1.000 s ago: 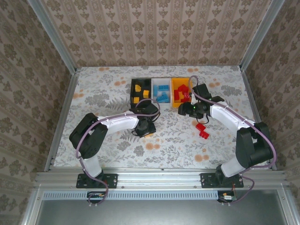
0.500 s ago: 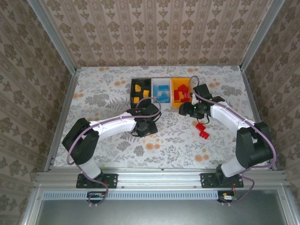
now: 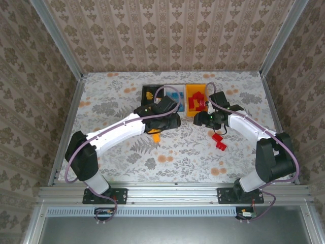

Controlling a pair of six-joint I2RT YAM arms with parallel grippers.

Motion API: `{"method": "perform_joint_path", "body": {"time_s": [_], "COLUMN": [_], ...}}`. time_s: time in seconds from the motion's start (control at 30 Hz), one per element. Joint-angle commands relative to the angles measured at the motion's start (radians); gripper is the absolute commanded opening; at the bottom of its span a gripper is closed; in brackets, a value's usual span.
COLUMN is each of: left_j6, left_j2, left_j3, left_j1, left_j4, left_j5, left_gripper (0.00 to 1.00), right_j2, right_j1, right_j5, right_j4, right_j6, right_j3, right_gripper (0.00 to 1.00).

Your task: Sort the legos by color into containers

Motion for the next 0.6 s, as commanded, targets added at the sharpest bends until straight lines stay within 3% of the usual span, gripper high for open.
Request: {"method": "perform_joint_path", "body": {"time_s": [0.0,0.23,0.57], "left_j6": [0.113,0.251,0.374], "left_j2": [0.044,0.124,0.316], "left_j3": [0.073,0.259,0.538], "left_j1": [-0.003,0.005,0.038], "left_j4": [-0.050,-0.076,-0.077], "left_j5": [-0.030,-0.031,0.071], "left_gripper": [0.47,0.48,0.48], "right_j2": [-0.033,-0.031,-0.030], "right_j1": [-0.006,-0.007,-0.007], "right_j5": [-0.013,-0.019,-0.020], "right_j4": [0.014,0.019,0.021], "right_j6": [0.008,0.009,0.010], "right_j3": [-0.016,-0.017,-0.021], "right_gripper": [0.66,0.66,0.66]}}
